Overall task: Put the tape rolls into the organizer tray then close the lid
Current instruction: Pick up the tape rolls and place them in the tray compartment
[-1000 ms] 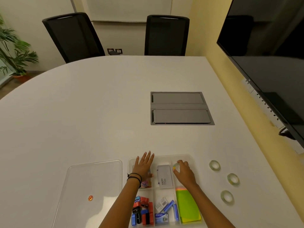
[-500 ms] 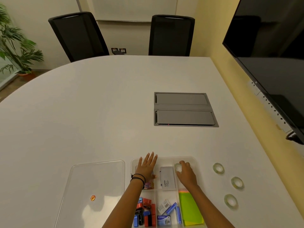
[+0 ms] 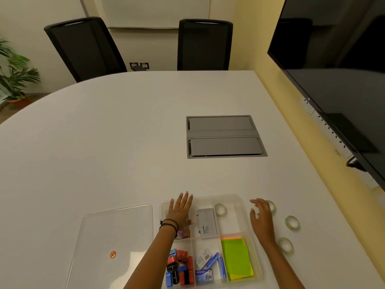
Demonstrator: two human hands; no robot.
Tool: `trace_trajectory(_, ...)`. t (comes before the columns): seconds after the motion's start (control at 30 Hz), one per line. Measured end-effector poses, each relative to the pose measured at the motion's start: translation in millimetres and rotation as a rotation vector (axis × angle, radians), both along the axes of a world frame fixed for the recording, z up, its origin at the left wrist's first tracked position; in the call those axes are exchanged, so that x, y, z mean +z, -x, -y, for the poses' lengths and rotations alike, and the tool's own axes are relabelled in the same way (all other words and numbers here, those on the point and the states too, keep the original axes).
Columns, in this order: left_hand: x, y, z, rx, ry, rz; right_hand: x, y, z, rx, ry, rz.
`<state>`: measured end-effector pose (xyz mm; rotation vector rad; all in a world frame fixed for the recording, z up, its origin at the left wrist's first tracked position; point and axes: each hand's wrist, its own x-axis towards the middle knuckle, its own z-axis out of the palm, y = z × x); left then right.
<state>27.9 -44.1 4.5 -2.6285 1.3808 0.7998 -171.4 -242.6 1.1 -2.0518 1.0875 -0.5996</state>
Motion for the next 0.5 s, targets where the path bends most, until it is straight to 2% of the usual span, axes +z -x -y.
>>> trace_trajectory(0.13, 0, 0, 0, 0.004, 0.005, -0.011, -19, 41, 18, -0.182, -0.026, -0.129)
trace_trajectory(0.5, 3, -3, -1, -0.033, -0.008, -0.018, -28, 106, 18, -0.377, -0.059, -0.378)
